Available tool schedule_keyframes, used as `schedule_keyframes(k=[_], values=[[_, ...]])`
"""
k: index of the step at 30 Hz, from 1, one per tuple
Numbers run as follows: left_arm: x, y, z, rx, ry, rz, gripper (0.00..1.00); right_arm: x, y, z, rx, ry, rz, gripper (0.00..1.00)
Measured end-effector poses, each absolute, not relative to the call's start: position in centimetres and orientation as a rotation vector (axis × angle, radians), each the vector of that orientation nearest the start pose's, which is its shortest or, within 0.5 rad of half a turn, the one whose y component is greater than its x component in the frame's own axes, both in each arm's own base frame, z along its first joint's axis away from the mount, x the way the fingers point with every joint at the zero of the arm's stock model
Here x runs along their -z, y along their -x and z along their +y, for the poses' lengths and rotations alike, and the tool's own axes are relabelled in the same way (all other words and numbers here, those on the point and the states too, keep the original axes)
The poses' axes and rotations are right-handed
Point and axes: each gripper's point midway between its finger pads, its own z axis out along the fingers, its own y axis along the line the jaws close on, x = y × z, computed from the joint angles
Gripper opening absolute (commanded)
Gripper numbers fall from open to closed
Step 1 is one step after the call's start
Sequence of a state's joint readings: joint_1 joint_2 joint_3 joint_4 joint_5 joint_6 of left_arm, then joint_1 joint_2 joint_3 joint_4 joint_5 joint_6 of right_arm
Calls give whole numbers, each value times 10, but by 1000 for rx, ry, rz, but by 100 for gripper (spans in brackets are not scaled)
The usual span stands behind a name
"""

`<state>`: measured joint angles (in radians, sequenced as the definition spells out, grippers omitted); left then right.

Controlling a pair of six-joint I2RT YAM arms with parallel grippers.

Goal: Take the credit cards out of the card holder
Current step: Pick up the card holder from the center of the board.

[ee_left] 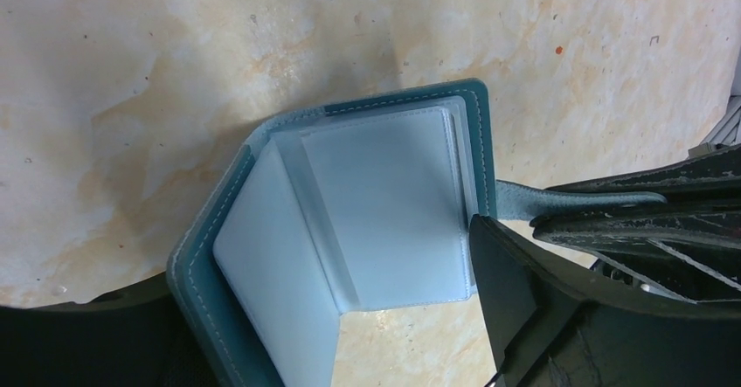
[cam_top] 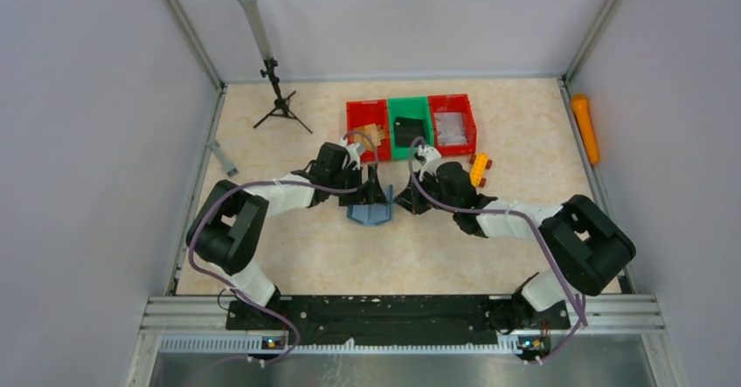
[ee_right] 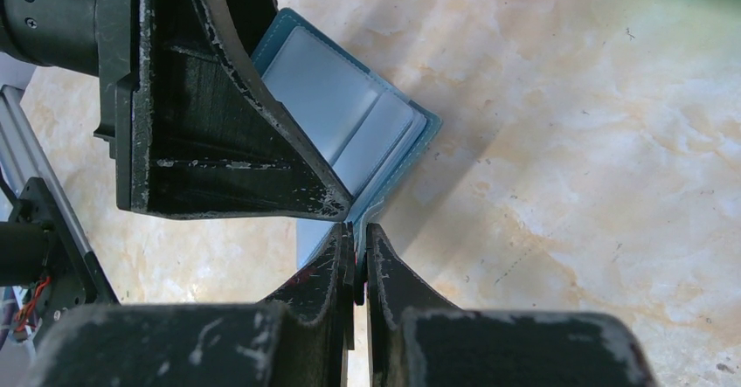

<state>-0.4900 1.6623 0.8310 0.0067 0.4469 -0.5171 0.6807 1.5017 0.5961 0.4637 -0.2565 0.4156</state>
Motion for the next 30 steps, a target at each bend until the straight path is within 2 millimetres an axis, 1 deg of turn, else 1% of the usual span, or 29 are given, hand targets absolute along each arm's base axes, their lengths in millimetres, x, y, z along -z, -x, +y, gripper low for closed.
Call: schedule_keyframes(k=[4, 6, 8, 11, 14, 15, 17, 18, 20, 23, 26, 30], values=[[-44, -293, -261, 946, -180, 2551, 69, -84, -273, 299, -934, 452, 2083, 0], [-42, -296, -259, 907, -167, 2563, 65, -83, -273, 298, -930, 451, 2088, 0], [-40, -298, -257, 874, -158, 2571, 56, -81, -273, 297, -922, 447, 2096, 0], [-37, -298, -254, 833, -151, 2580, 51, -79, -273, 294, -902, 436, 2107, 0], [-34, -298, -249, 797, -135, 2597, 44, -81, -274, 292, -891, 427, 2100, 0], [-33, -299, -248, 782, -130, 2601, 43, -82, -274, 290, -886, 422, 2097, 0], [-31, -301, -242, 728, -116, 2610, 44, -86, -275, 289, -878, 412, 2083, 0], [-30, -303, -239, 697, -107, 2610, 45, -88, -276, 287, -870, 405, 2076, 0], [-31, -306, -232, 635, -87, 2601, 53, -93, -279, 286, -857, 391, 2062, 0], [-32, -308, -219, 555, -59, 2591, 55, -95, -282, 283, -839, 376, 2054, 0], [-32, -306, -212, 536, -41, 2589, 57, -93, -283, 281, -826, 363, 2063, 0], [-33, -308, -202, 566, 8, 2591, 60, -92, -283, 281, -821, 360, 2067, 0]])
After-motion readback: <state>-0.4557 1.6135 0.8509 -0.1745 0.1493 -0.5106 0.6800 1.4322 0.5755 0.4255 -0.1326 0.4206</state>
